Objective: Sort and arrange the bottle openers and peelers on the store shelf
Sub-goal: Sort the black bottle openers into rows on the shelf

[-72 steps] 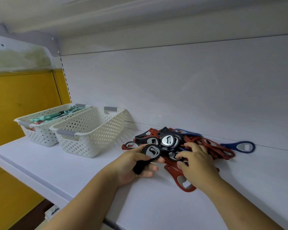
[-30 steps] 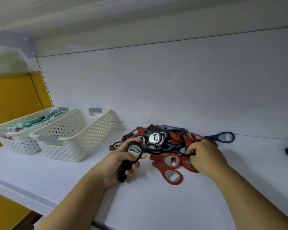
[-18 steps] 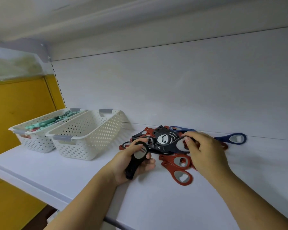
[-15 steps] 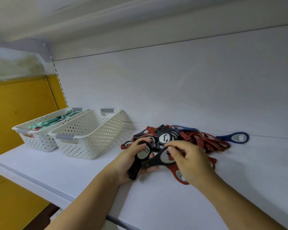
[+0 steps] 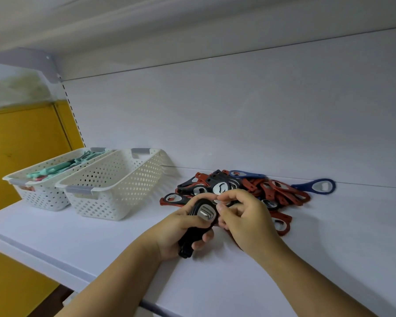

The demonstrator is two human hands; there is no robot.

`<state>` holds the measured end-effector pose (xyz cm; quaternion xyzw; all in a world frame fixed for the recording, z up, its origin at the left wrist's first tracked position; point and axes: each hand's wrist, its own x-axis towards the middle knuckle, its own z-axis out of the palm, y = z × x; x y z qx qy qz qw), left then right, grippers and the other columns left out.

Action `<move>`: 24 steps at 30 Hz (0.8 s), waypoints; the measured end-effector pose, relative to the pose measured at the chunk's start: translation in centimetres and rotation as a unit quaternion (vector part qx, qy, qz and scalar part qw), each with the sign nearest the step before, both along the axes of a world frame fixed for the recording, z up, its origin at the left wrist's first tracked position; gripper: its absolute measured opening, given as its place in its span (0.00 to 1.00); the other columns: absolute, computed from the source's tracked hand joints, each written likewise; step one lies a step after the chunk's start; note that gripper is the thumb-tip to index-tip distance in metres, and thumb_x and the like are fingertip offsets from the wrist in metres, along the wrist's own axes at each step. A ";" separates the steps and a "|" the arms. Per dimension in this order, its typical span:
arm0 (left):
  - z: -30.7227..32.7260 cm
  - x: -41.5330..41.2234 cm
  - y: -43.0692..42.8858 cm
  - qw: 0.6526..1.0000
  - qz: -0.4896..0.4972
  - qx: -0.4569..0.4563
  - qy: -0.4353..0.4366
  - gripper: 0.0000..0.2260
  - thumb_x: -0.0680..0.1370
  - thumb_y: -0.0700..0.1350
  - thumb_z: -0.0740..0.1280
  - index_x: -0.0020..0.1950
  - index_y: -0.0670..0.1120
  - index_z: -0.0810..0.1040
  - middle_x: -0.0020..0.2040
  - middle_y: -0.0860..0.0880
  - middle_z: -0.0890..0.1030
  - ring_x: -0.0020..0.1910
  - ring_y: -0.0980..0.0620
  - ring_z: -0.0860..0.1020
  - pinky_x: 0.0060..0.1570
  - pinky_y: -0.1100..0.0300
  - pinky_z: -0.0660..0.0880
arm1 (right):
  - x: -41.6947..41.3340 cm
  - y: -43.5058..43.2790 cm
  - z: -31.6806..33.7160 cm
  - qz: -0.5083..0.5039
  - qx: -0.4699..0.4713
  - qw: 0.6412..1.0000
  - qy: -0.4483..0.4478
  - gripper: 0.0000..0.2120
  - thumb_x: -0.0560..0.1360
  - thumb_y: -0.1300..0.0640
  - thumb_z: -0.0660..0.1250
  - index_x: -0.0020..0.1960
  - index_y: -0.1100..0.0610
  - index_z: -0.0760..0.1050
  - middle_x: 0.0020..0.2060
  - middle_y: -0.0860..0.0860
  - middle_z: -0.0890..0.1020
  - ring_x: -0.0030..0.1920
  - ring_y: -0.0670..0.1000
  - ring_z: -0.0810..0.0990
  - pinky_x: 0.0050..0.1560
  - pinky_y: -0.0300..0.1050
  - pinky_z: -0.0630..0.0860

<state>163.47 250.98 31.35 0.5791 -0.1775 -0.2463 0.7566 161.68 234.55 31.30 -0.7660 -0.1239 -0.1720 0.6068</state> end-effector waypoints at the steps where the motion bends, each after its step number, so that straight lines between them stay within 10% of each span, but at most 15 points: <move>1: 0.0 0.0 -0.1 1.000 0.012 -0.007 0.005 0.19 0.71 0.33 0.63 0.58 0.50 0.75 0.46 0.37 0.77 0.31 0.47 0.72 0.23 0.64 0.67 | -0.1 -0.2 0.2 -0.015 0.001 1.000 -0.001 0.05 0.75 0.62 0.68 0.45 0.52 0.77 0.33 0.49 0.82 0.32 0.44 0.81 0.35 0.34 0.76; 10: -0.1 0.0 -1.4 0.985 0.154 -0.004 -0.078 0.08 0.77 0.37 0.61 0.52 0.50 0.72 0.41 0.43 0.73 0.35 0.45 0.75 0.29 0.56 0.72 | -3.8 -1.8 1.4 0.094 -0.221 0.948 0.209 0.11 0.75 0.49 0.68 0.39 0.55 0.80 0.29 0.45 0.78 0.28 0.43 0.74 0.29 0.36 0.70; 15: 1.7 -1.7 -5.1 0.993 0.066 -0.007 -0.097 0.05 0.76 0.39 0.63 0.48 0.49 0.74 0.40 0.40 0.75 0.41 0.43 0.78 0.48 0.48 0.77 | -7.2 -4.1 1.0 0.071 -0.216 0.954 0.198 0.17 0.71 0.44 0.72 0.54 0.54 0.82 0.29 0.38 0.70 0.31 0.37 0.70 0.33 0.30 0.65; 24: 1.8 -7.0 -16.2 0.946 -0.018 0.000 -0.325 0.07 0.79 0.45 0.63 0.51 0.58 0.69 0.43 0.48 0.77 0.51 0.48 0.81 0.50 0.53 0.78 | -12.0 -10.7 1.2 -0.098 -0.070 0.976 0.181 0.09 0.66 0.53 0.74 0.30 0.49 0.74 0.24 0.42 0.71 0.26 0.43 0.67 0.29 0.36 0.64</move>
